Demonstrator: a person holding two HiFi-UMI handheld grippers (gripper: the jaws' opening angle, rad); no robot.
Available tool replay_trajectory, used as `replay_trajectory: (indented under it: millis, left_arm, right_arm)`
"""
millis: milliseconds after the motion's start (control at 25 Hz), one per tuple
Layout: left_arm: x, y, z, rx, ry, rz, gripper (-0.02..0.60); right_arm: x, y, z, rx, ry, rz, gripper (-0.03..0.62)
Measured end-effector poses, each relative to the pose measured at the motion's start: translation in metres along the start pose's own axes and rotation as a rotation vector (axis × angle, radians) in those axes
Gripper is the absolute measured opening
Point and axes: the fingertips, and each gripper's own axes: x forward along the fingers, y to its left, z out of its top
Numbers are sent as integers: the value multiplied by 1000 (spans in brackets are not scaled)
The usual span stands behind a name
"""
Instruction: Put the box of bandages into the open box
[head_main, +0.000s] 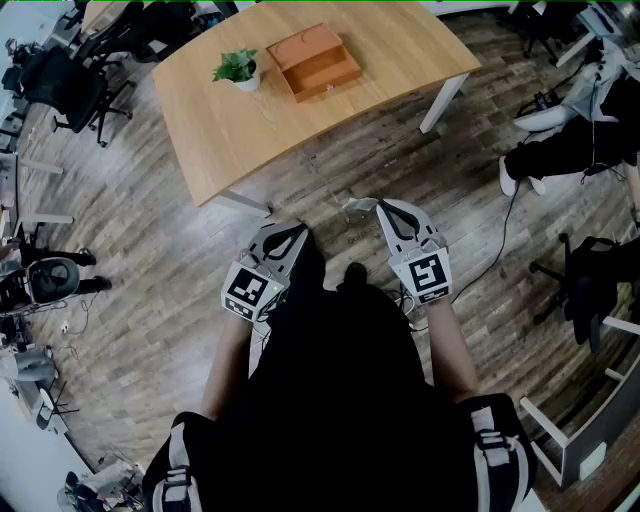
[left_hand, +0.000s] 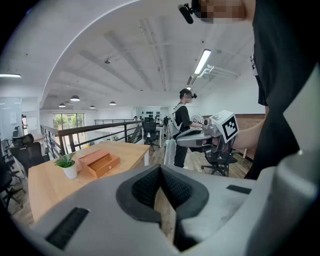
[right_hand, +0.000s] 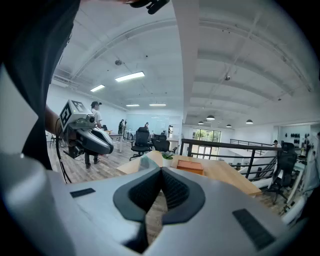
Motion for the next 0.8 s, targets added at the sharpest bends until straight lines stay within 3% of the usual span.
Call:
replay_trajectory:
  millis: [280, 480, 800]
  left_arm:
    - [-19, -6, -2, -12, -5, 17, 20]
    - [-22, -4, -8, -73, -35, 8, 20]
    - [-12, 12, -1, -74, -62, -24, 20]
  right_arm:
    - [0, 18, 4, -32, 13, 28, 25]
    - [0, 30, 7, -38, 11, 47, 25]
    - [2, 26, 14, -48, 23, -4, 25]
